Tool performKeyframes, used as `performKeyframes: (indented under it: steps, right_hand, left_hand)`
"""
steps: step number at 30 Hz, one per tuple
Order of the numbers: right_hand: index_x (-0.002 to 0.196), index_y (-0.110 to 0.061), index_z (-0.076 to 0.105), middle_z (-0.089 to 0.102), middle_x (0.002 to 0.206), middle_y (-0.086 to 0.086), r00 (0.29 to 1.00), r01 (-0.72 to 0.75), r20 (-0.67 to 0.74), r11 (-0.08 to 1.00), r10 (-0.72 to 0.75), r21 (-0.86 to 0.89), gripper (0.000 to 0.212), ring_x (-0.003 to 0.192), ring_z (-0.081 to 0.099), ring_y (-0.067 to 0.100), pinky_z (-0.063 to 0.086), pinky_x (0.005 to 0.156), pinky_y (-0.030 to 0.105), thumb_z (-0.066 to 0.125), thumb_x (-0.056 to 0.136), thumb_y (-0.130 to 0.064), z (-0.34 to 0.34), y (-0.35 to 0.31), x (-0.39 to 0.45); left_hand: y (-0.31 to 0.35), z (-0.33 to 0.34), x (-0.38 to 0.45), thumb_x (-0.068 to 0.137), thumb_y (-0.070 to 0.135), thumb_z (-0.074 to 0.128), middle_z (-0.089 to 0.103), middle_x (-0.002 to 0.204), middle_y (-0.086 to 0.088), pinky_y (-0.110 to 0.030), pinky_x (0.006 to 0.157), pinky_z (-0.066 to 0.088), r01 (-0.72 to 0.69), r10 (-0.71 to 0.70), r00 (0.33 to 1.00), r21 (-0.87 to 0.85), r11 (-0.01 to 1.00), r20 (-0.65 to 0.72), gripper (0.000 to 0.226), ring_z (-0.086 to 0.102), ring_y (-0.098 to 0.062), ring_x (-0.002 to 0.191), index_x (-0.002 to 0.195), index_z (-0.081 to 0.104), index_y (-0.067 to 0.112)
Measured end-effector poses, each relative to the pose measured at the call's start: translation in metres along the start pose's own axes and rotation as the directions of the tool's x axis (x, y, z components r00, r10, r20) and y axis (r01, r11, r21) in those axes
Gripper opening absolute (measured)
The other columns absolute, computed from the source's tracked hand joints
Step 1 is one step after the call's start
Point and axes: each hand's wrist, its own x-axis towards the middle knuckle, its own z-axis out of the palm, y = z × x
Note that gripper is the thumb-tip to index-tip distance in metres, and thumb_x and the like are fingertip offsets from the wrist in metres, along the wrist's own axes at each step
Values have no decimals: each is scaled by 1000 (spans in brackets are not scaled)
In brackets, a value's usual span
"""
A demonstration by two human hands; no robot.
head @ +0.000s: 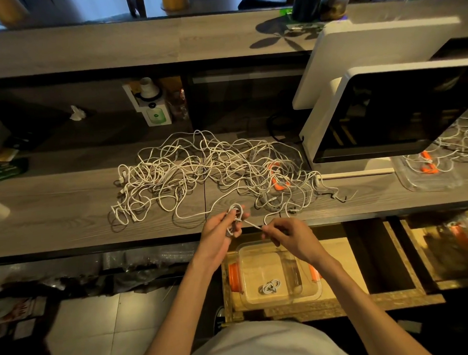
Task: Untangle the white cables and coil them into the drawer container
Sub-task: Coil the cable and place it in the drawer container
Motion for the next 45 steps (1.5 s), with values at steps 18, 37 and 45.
performKeyframes:
  steps: [18,37,45]
  right_hand:
    - [101,-21,68,69,87,-4,941,331,127,933,-315,-140,14,79,65,16,54,68,34,68,98,-34,-25,-46,42]
    - [94,-9,58,66,75,3,985,116,-153,967,-82,227,13,63,58,10,47,58,22,69,98,-15,11,-16,2]
    - [90,-21,58,64,71,-1,981,153,-133,986,-143,66,14,61,52,7,42,59,24,69,99,-22,14,-18,-10]
  left_hand:
    - [11,30,-15,102,63,22,65,68,-12,-21,46,35,37,-109,983,424,905,149,68,59,-13,52,102,69,14]
    - [-4,22,-6,97,31,66,51,81,-10,-17,44,29,-40,32,999,270,962,35,38,43,-8,59,118,65,0]
    - [-4,20,0,101,25,60,56,71,-3,-15,38,25,32,-34,993,-20,999,-113,22,44,-8,54,96,61,4]
